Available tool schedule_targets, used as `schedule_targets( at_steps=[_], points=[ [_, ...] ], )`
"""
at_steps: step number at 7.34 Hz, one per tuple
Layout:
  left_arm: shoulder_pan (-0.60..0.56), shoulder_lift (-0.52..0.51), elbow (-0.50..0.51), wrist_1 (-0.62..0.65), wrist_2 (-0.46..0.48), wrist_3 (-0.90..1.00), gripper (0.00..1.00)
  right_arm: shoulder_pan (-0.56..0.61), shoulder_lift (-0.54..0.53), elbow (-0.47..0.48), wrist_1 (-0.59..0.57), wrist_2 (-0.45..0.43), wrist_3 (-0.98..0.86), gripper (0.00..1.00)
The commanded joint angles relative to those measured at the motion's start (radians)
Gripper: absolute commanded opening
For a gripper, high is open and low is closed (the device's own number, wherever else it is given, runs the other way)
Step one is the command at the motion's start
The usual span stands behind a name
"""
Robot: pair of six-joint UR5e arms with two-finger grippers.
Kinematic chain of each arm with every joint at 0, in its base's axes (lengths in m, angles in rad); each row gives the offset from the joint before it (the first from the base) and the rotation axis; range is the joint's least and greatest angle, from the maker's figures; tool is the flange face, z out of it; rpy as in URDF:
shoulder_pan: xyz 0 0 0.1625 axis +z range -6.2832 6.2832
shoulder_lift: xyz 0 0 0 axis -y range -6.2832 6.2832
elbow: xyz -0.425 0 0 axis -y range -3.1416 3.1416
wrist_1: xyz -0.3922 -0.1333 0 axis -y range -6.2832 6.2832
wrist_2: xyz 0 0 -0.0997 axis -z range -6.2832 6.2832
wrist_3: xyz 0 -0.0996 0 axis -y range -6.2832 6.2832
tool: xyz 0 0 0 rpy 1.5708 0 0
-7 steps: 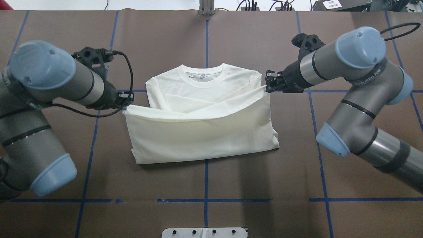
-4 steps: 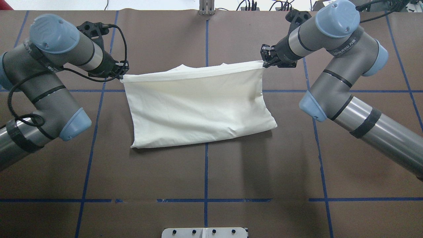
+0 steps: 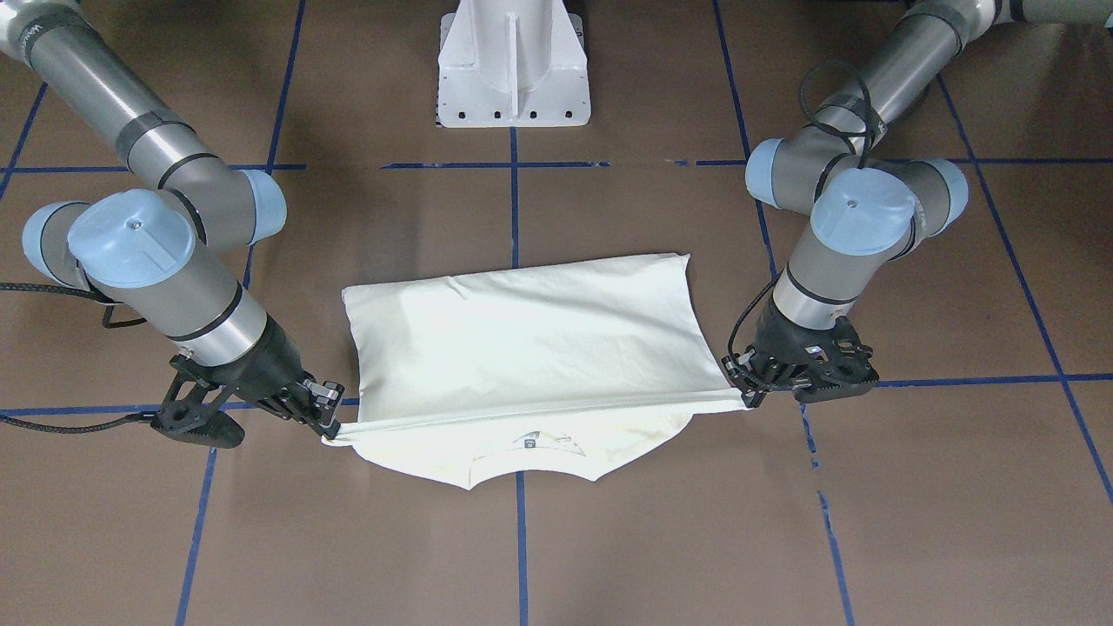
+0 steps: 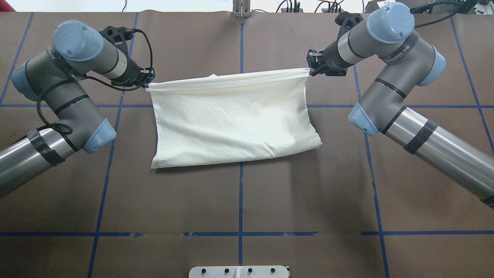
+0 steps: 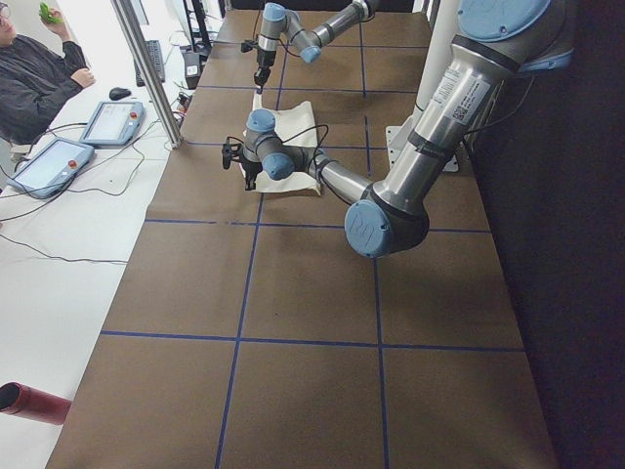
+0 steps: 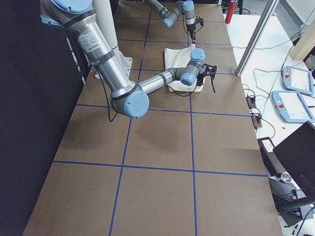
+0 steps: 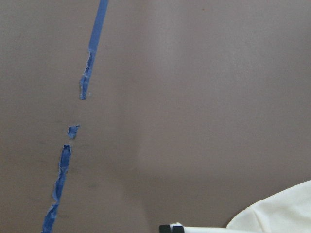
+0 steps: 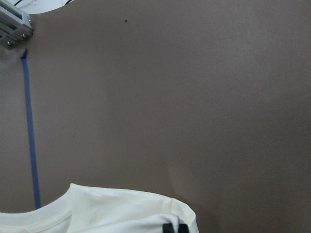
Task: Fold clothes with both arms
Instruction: 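Lay the folded hem near the collar and open both grippers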
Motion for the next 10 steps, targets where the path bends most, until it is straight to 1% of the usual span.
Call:
schedule_targets(
  at_steps=[1, 2, 3, 4, 5, 7, 8, 9, 10],
  points=[
    [0.007, -0.023, -0.003, 0.002, -0.004, -0.043, 0.00, -0.007, 0.024, -0.002, 0.002, 0.000, 0.002, 0.00],
    [0.008, -0.025, -0.004, 0.002, -0.004, -0.065, 0.00, -0.011, 0.027, 0.001, 0.004, 0.003, 0.005, 0.00],
    [0.011, -0.025, -0.006, 0.002, -0.004, -0.074, 0.00, -0.011, 0.027, 0.001, 0.004, 0.005, 0.005, 0.11],
    [0.014, -0.028, -0.004, 0.001, -0.004, -0.112, 0.69, -0.019, 0.024, 0.000, 0.004, 0.002, 0.007, 0.83],
    [0.014, -0.031, -0.006, 0.008, -0.002, -0.129, 1.00, -0.022, 0.017, 0.000, 0.007, 0.006, 0.007, 1.00],
    [0.013, -0.025, -0.010, 0.011, -0.004, -0.128, 1.00, -0.021, 0.012, 0.018, 0.008, 0.021, 0.001, 1.00],
    [0.011, -0.025, -0.018, 0.013, -0.004, -0.127, 1.00, -0.037, -0.032, 0.085, 0.005, 0.025, 0.002, 1.00],
    [0.011, -0.026, -0.027, 0.013, -0.005, -0.128, 1.00, -0.083, -0.110, 0.186, 0.001, 0.011, 0.010, 1.00],
    [0.011, -0.020, -0.053, 0.015, -0.004, -0.130, 1.00, -0.143, -0.254, 0.315, -0.001, -0.012, 0.011, 1.00]
  ],
)
